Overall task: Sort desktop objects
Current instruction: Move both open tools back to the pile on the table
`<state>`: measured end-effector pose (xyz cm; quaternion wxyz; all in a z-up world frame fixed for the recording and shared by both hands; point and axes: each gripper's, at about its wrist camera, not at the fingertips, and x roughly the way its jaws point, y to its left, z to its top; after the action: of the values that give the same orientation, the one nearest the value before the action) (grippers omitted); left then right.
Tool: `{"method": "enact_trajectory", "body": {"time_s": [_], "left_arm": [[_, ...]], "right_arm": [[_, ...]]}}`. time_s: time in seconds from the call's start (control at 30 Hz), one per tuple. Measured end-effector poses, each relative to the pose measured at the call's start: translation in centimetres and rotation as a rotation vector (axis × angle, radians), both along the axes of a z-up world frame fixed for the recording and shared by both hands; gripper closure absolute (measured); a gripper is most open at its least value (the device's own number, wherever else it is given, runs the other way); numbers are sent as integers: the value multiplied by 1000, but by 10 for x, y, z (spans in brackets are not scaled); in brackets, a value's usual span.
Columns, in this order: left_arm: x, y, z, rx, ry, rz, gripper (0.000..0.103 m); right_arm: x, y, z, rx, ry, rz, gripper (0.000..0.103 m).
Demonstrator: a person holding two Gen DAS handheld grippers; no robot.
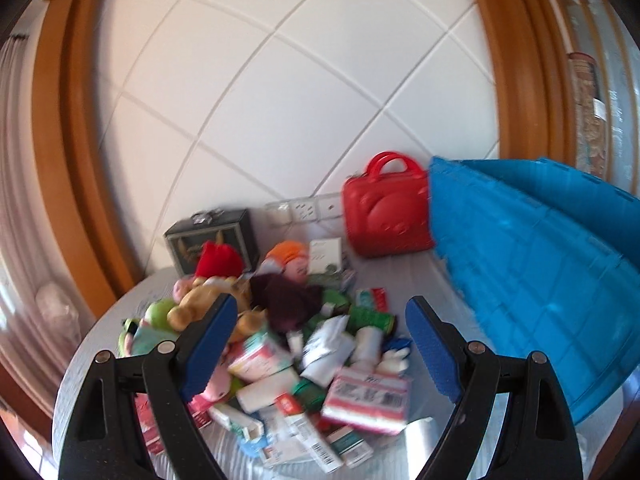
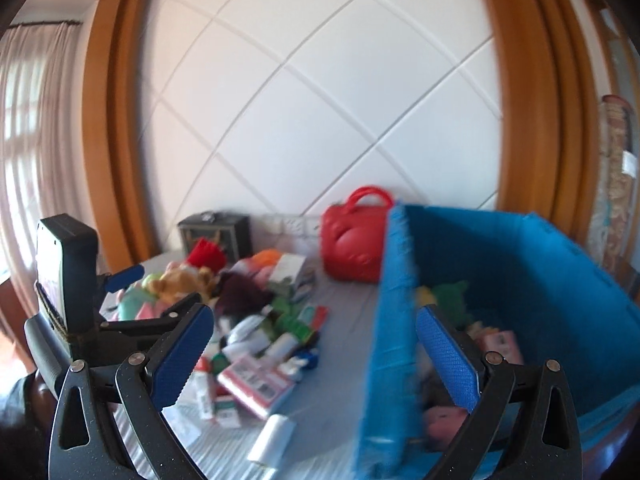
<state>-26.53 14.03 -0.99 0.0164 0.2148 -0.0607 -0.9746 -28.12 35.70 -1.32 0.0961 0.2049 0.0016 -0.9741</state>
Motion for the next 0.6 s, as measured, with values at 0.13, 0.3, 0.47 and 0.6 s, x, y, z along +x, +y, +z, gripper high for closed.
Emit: {"method": "enact_trajectory", "body": {"time_s": [0.13, 0.3, 0.47, 0.6], "left_arm": [[4, -61, -22, -23, -37, 45, 16], [4, -139, -49, -29, -123, 77, 16], [14, -210, -74, -35, -156, 74, 16], [31, -256, -104, -32, -192, 5, 16]], "right_arm": [[-22, -37, -18, -16, -66, 19, 0], [-49, -113, -41, 24, -115, 98, 0], [-77, -210, -70, 89, -120, 222, 0], [-93, -286, -103, 187, -141, 367, 0]]}}
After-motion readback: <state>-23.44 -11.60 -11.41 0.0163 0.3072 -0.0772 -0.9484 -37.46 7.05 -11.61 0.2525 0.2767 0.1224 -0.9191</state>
